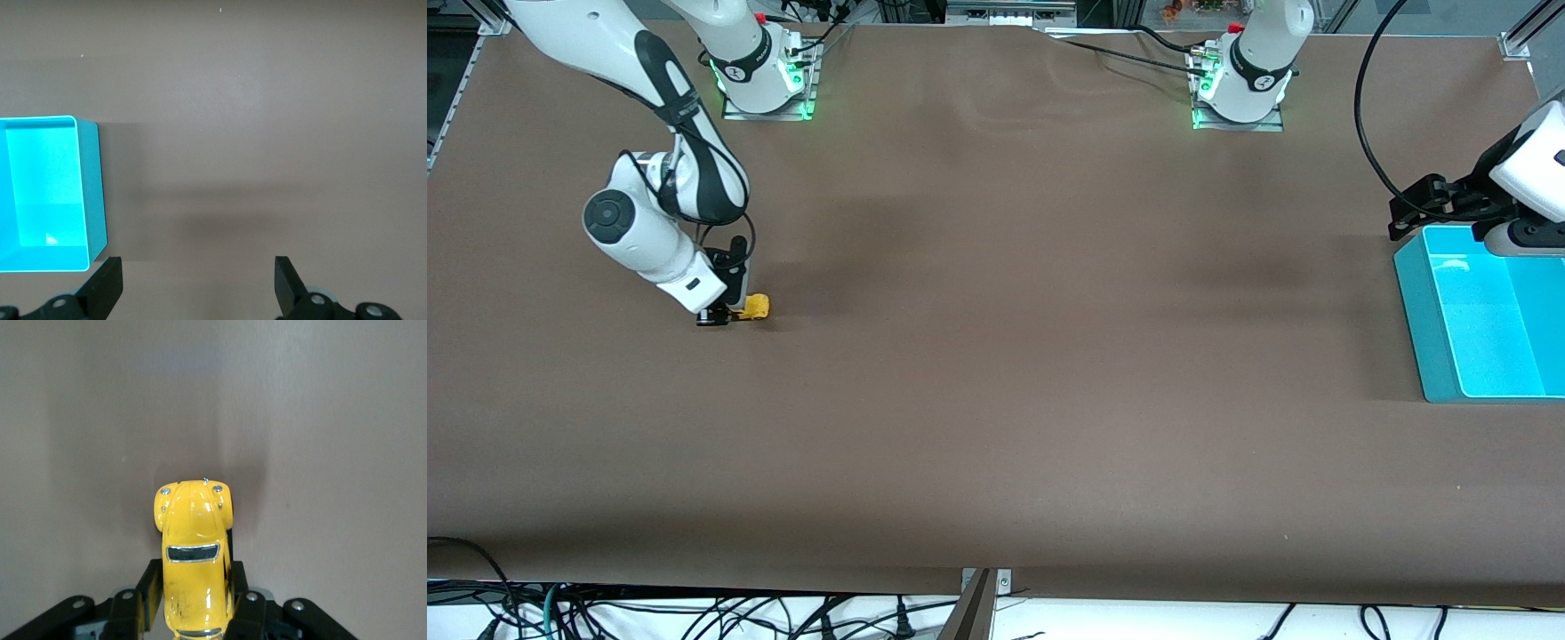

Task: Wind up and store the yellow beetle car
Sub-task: 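Drag the car backward along the table with the right gripper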

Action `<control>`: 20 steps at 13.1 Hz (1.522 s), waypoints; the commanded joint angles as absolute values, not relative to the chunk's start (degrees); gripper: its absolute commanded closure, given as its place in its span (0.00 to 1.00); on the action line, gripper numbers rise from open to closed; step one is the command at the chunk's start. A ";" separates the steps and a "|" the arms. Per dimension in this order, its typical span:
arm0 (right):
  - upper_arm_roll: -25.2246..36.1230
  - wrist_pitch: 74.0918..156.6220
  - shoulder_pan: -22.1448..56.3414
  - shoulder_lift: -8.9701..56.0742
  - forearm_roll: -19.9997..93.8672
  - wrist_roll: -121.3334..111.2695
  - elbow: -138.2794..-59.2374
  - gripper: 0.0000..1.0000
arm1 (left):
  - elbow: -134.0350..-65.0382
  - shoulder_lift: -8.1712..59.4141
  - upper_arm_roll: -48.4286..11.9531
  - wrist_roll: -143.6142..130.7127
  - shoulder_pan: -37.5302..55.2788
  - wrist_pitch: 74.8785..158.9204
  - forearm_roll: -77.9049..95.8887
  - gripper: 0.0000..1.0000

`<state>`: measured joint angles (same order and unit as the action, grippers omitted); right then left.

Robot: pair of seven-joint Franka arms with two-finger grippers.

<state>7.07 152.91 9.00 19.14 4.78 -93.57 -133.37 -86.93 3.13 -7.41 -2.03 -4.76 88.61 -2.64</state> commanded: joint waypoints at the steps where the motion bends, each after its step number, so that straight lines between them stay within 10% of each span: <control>1: 6.50 153.63 4.94 20.74 5.98 -97.63 -133.68 0.91 | -85.43 3.69 -7.73 -1.67 -5.10 87.45 -1.14 0.00; 20: 6.77 151.61 -15.99 22.50 6.06 -121.47 -133.42 0.91 | -85.43 3.87 -7.56 0.52 -6.42 87.01 -1.14 0.00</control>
